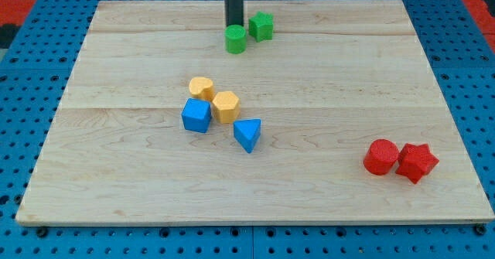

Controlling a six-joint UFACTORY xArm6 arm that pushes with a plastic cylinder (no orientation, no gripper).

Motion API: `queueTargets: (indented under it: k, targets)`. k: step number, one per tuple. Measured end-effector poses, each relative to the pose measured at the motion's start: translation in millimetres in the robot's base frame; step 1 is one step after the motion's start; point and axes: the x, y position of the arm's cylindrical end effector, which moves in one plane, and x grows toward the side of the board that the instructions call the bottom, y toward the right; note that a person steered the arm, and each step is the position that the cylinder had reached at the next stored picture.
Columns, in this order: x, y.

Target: Push green circle towards yellow heart

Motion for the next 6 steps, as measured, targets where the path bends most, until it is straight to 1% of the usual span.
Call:
queueTargets:
  k: [1,2,3,4,5,6]
  targets:
    - [9,22]
    - [40,4]
    - [31,-37]
    - [63,-14]
    - [61,42]
    - [50,47]
